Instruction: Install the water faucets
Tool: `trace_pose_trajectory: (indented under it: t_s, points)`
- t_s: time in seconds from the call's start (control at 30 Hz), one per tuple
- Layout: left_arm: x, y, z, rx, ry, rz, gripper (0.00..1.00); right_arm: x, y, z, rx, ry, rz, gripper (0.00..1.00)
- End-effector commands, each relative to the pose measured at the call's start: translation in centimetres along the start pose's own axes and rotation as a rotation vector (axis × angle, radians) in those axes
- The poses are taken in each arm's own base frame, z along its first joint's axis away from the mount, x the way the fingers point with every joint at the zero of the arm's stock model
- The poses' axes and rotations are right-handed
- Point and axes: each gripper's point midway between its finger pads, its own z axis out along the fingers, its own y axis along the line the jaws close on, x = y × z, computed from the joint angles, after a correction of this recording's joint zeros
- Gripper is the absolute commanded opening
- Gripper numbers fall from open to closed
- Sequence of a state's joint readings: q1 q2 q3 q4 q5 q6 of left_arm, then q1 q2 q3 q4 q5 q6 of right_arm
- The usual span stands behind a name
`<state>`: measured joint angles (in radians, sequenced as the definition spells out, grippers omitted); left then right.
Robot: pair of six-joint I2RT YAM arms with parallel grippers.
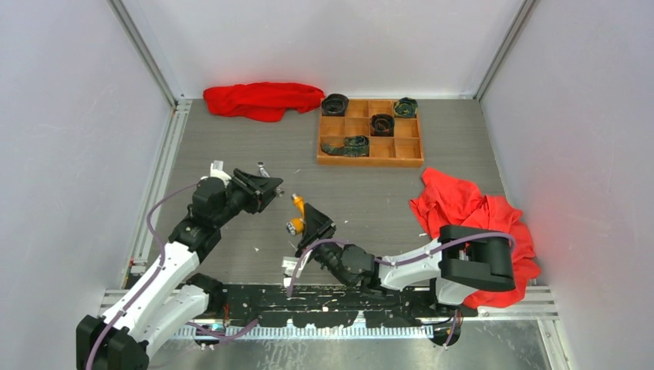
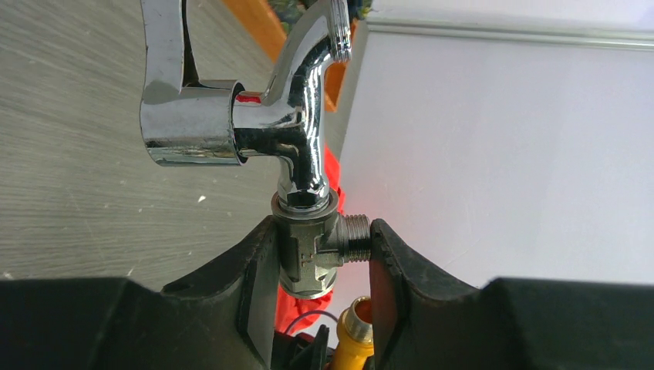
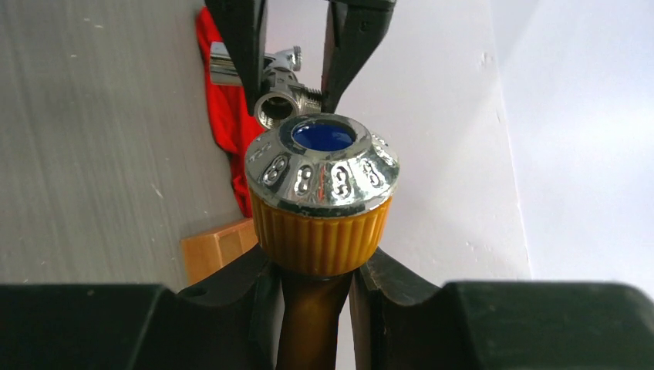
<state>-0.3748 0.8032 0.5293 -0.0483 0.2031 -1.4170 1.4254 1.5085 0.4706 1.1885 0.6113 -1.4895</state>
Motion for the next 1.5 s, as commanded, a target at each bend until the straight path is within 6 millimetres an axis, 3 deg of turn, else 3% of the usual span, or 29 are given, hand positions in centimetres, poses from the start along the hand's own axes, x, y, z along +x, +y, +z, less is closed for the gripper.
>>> trace_pose_trajectory:
  t_s: [0.0,0.27,0.93,1.47]
  points:
    - [-1.4,-6.3,-1.8,0.219,-0.077,0.008,0.0,-0.3,-5.7,0.7,0.227,0.054,0.14,0.01]
    - [-0.8,-6.6,-2.0,0.204,-0.035,-0.013,0.0,-1.7,-4.4,1.4,0.179,0.028,0.048,0.01]
    - [0.4,-7.1,-1.9,0.157,0.05,0.027,0.0,-1.8,-1.6,1.4,0.083,0.013,-0.07,0.01]
    - [1.4,-7.2,-2.5,0.105,0.124,0.128,0.0,-2.0,-1.6,2.0,0.097,0.013,-0.047,0.01]
